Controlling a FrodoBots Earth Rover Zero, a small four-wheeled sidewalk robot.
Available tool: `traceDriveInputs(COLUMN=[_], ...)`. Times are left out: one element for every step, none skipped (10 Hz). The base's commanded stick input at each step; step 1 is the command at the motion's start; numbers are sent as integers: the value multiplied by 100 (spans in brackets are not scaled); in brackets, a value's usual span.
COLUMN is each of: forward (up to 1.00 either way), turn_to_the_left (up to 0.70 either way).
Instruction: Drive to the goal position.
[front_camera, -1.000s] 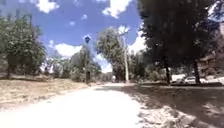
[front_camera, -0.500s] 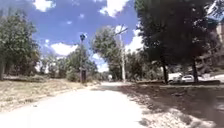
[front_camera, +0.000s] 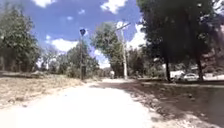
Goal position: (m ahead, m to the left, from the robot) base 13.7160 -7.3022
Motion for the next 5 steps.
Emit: traceDriveInputs(forward=[70, 70, 70, 70, 70], turn_to_the_left=[4, 0, 0, 0, 0])
